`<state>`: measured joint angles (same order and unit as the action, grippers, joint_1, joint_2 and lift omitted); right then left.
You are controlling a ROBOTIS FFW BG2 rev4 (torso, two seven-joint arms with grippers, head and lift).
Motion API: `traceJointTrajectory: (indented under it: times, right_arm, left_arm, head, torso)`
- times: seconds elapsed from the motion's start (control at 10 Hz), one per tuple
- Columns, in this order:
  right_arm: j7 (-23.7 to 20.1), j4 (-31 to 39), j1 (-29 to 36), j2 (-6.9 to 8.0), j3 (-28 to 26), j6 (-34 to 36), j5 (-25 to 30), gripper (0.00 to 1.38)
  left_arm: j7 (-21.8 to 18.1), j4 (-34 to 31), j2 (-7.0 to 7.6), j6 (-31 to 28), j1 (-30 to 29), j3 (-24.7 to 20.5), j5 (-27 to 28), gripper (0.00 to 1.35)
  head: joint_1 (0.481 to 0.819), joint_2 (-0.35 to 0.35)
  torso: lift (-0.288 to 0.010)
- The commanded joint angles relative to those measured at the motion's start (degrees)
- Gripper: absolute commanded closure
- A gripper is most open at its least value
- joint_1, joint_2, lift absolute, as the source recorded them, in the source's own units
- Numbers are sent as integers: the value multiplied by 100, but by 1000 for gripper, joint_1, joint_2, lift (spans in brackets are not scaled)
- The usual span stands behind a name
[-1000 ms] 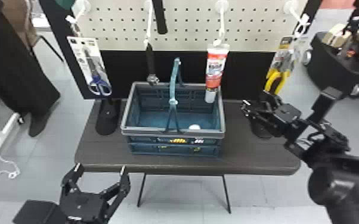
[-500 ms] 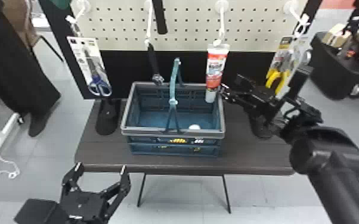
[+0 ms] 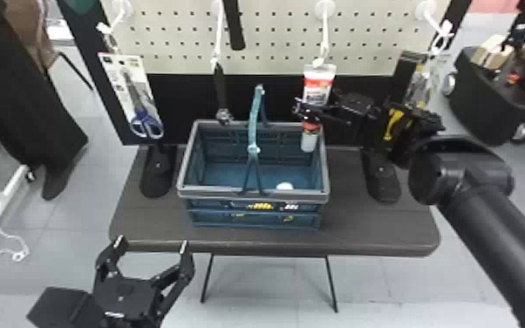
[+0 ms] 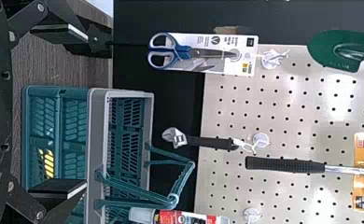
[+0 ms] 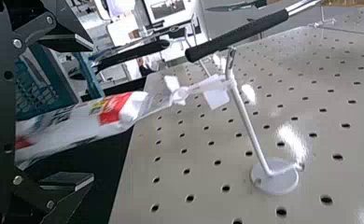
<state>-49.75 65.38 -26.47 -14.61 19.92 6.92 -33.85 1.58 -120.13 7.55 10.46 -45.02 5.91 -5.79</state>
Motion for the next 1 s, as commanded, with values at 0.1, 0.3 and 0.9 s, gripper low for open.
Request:
traceJointTrajectory:
  times: [0.1,0.3,0.9]
  right_arm:
    - [-52,-89,-20,-33,91,108,-34,749]
    - [-96,-75,42,-33,82,108,-8,1191]
    - [-105,-61,78,-51,65,46,19,1274]
  left_arm:
    - [0,11,9,9,-5,6,-27,202]
    - [0,11,9,18,8,6,-27,203]
    - [0,11,18,27,-5,6,-45,205]
  head:
    - [819,8]
    - [819,8]
    - [819,8]
  torso:
    - [-100]
    - [-100]
    - [-100]
